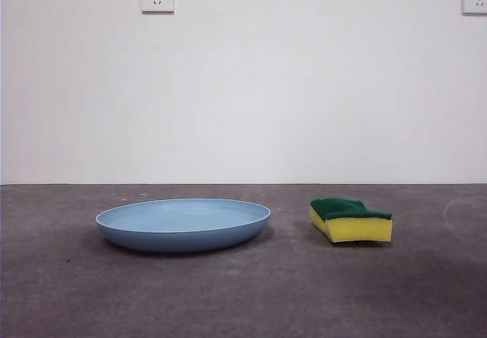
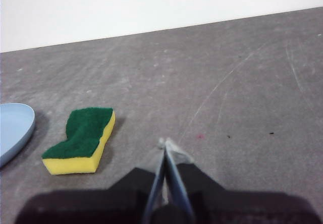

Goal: Pick up the plate,pick up the cloth,clean the plate with the cloth

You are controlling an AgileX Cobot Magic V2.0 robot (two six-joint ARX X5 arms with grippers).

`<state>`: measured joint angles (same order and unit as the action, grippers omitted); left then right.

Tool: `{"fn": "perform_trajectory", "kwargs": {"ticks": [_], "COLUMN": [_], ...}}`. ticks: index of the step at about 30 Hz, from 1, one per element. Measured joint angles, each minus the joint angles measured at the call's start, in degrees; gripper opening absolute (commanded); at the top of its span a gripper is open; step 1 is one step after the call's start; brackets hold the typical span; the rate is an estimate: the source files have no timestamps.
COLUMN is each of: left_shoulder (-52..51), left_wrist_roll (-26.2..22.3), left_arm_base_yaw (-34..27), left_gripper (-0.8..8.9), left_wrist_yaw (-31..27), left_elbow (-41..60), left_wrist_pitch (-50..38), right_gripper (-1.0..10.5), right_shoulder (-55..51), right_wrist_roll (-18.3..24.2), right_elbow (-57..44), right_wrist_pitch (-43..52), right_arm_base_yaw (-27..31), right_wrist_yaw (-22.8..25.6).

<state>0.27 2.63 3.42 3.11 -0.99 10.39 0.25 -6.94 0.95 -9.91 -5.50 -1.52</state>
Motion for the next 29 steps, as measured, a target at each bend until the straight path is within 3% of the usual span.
{"fn": "perform_trajectory", "kwargs": {"ticks": [9,29], "left_shoulder": [0.0,0.0], "left_wrist_roll": [0.0,0.0], "left_arm_base_yaw": [0.0,0.0], "left_gripper": [-0.03,-0.03], "left_wrist_yaw": [0.0,0.0], "left_elbow": [0.0,0.0], "left_wrist_pitch": [0.0,0.0], "right_gripper": [0.0,0.0], "right_shoulder": [0.0,0.0], "right_wrist_roll": [-9.0,-10.3], "right_elbow": [0.0,0.0], "right_wrist_pitch": [0.0,0.0], "right_arm_base_yaw": [0.0,0.0], "right_wrist_yaw": [-1.0,-1.0]}}
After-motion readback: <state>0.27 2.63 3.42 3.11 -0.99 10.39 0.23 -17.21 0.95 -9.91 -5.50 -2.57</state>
